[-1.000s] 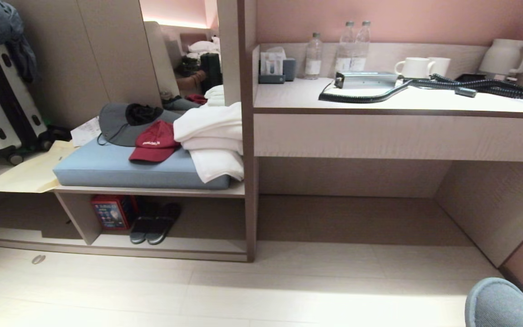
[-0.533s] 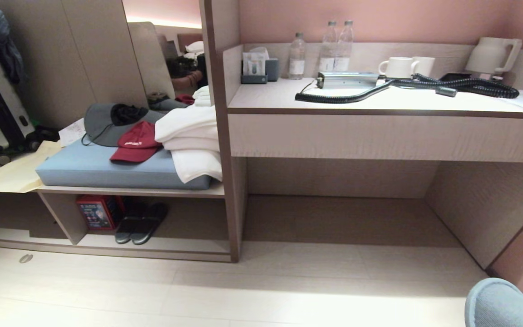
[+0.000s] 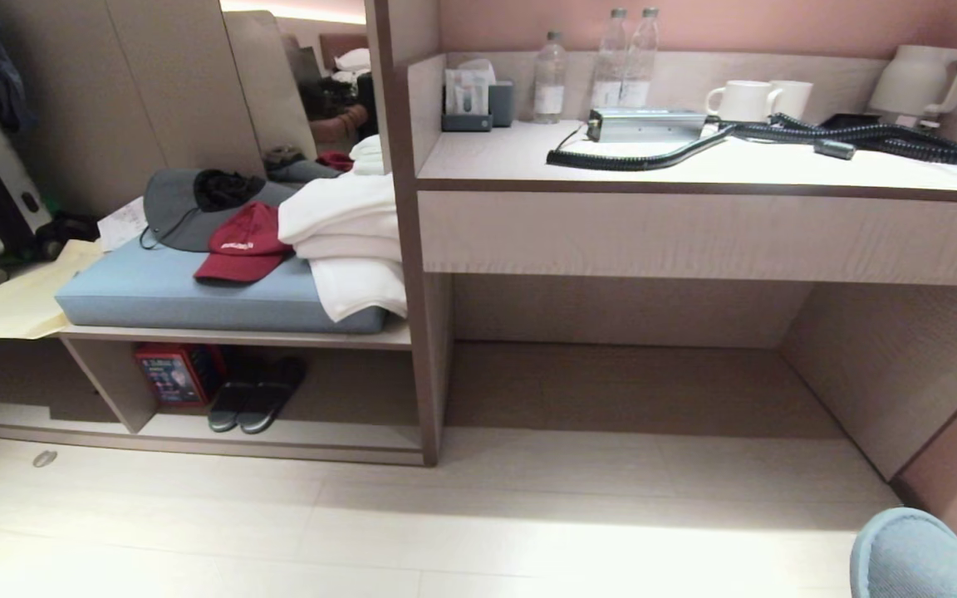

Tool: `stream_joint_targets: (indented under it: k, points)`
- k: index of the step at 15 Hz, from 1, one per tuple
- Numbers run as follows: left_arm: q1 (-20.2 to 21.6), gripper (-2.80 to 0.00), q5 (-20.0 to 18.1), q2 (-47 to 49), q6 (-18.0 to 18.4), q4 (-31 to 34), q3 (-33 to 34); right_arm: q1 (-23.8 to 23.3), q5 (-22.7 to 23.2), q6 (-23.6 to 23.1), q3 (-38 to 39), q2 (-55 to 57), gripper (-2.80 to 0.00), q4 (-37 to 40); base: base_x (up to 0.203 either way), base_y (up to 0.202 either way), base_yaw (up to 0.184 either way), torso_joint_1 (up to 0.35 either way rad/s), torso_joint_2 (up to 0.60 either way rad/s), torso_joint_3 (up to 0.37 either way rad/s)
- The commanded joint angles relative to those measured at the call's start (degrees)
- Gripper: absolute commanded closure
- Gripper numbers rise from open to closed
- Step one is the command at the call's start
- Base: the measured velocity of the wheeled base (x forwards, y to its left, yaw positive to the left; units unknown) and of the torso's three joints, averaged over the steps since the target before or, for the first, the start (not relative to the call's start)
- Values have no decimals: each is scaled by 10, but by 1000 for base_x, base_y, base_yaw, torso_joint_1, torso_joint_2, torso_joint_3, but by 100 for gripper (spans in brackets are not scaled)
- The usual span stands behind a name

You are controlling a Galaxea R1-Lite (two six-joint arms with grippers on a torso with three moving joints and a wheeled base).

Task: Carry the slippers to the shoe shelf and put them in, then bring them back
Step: Place the slippers on the floor

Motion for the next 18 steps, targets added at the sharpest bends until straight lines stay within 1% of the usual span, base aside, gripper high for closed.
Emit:
stream_joint_targets:
  k: [1, 18]
  points:
    - [0, 0, 0, 0, 0, 0, 1, 0, 0, 0, 0, -1, 0, 0, 0, 0, 0, 5, -1, -191]
    - [0, 0, 0, 1, 0, 0, 1, 0, -4, 0, 0, 0, 0, -2, 0, 0, 0, 3, 2, -200]
